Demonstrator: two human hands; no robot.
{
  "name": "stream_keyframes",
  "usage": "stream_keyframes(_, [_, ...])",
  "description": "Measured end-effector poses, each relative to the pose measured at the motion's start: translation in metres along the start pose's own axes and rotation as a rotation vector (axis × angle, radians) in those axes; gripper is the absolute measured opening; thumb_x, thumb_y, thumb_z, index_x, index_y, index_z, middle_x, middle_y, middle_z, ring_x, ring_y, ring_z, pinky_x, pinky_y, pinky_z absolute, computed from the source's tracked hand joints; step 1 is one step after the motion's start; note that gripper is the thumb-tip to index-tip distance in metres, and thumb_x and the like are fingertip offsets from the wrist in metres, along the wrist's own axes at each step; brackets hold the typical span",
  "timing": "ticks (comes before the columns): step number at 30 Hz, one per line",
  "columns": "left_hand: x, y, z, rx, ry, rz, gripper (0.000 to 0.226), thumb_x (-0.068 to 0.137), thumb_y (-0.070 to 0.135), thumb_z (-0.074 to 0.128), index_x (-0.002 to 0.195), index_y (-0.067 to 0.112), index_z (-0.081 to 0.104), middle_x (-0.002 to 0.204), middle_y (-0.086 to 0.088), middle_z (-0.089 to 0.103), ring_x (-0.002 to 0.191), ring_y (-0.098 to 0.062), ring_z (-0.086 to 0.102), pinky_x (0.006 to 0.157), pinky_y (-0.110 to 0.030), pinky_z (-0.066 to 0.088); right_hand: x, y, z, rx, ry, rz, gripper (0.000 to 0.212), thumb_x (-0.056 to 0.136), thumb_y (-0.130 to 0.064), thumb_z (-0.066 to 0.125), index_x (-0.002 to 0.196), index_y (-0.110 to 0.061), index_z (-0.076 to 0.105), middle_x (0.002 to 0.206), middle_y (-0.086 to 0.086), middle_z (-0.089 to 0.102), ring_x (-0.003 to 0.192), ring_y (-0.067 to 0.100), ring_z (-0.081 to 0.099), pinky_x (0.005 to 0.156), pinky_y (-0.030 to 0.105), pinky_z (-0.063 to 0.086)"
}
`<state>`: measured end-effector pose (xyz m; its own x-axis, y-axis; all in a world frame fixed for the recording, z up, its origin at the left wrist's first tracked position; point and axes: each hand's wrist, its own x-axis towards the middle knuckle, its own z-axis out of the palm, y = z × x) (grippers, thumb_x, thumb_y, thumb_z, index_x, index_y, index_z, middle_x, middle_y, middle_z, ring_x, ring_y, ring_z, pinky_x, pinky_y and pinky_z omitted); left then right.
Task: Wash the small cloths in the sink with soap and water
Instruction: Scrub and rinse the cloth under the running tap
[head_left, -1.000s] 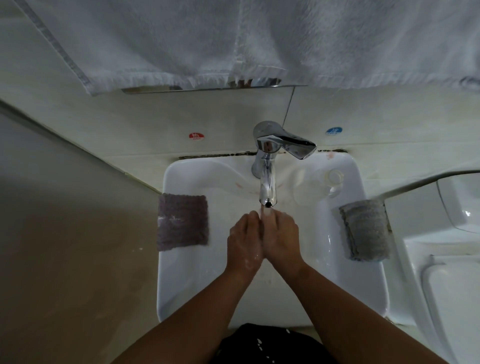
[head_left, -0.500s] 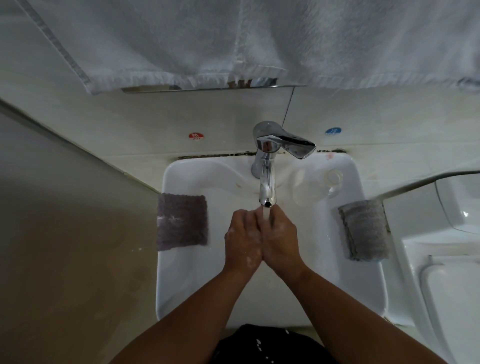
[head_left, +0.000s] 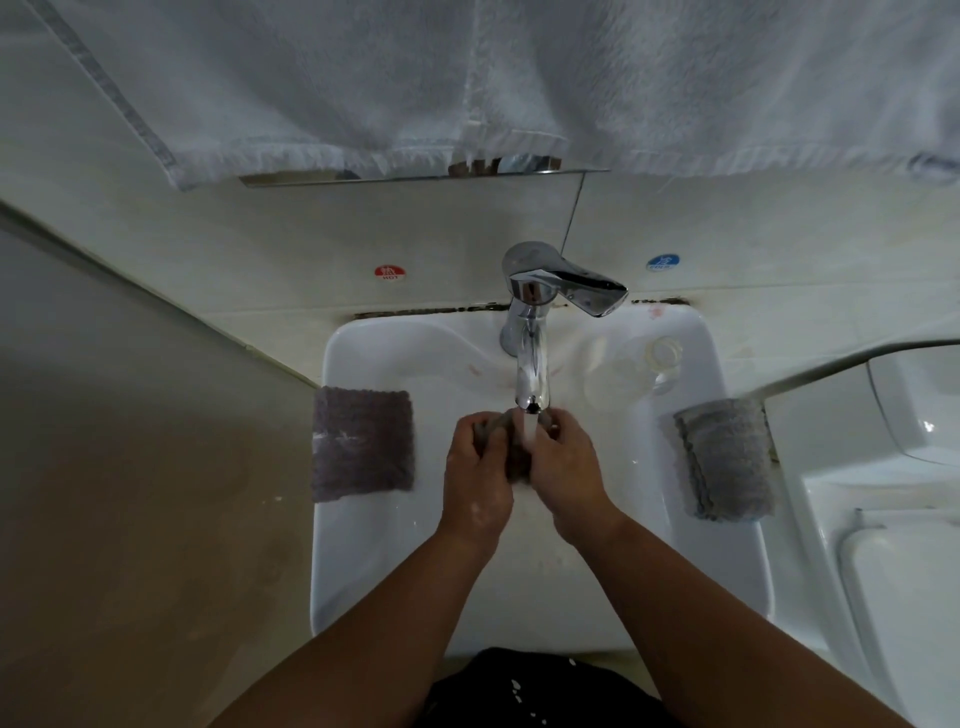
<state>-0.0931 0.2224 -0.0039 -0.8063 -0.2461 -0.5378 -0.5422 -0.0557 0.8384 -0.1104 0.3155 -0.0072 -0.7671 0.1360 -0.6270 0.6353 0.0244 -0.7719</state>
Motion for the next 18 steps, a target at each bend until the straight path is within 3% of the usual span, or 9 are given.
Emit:
stream_keyframes(3, [0.001, -0.004, -0.006, -0.045, 0.003, -0.014, 0.023, 0.100, 0.015, 0.056, 0.114, 0.032, 0.063, 0.114, 0.002, 0.068, 0.103, -0.016, 0.068, 0.086, -0.036, 0.059, 0.001, 0.001, -0.002, -0.074, -0.014, 0.005, 0.018, 0.100, -0.035, 0.054, 0.106, -0.023, 0.065, 0.091, 0.006, 0.071, 0.070, 0.017, 0.066, 0.058, 0.031, 0.054])
stream_keyframes(6, [0.003, -0.006, -0.015, -0.078, 0.106, -0.060, 0.021, 0.098, 0.013, 0.055, 0.105, 0.029, 0.067, 0.108, -0.002, 0.070, 0.100, -0.020, 0.068, 0.079, -0.033, 0.058, 0.005, 0.010, -0.011, -0.261, 0.152, -0.146, 0.018, 0.103, -0.032, 0.048, 0.105, -0.027, 0.065, 0.094, -0.006, 0.068, 0.085, 0.012, 0.065, 0.078, 0.038, 0.058])
stream_keyframes(9, [0.009, -0.007, -0.026, -0.096, 0.135, -0.150, 0.015, 0.099, 0.021, 0.054, 0.099, 0.030, 0.066, 0.107, -0.005, 0.070, 0.101, -0.025, 0.068, 0.084, -0.047, 0.060, 0.009, 0.009, -0.021, -0.066, 0.253, 0.023, 0.023, 0.103, -0.037, 0.050, 0.103, -0.020, 0.066, 0.100, 0.000, 0.068, 0.094, 0.018, 0.065, 0.089, 0.048, 0.058])
stream_keyframes(15, [0.009, -0.002, -0.028, -0.110, 0.069, -0.196, 0.009, 0.098, 0.024, 0.058, 0.101, 0.026, 0.066, 0.109, -0.007, 0.070, 0.104, -0.028, 0.068, 0.085, -0.057, 0.059, 0.003, -0.001, -0.021, 0.183, 0.180, 0.203, 0.038, 0.099, -0.049, 0.055, 0.097, -0.013, 0.067, 0.098, 0.010, 0.070, 0.093, 0.029, 0.069, 0.077, 0.047, 0.061])
stream_keyframes(18, [0.007, 0.000, -0.023, -0.089, -0.009, -0.192, 0.012, 0.099, 0.031, 0.058, 0.107, 0.024, 0.064, 0.109, -0.007, 0.070, 0.102, -0.029, 0.069, 0.081, -0.058, 0.060, -0.003, -0.004, -0.017, 0.245, 0.013, 0.177, 0.026, 0.096, -0.034, 0.064, 0.103, -0.009, 0.069, 0.098, 0.020, 0.073, 0.089, 0.038, 0.072, 0.077, 0.052, 0.062])
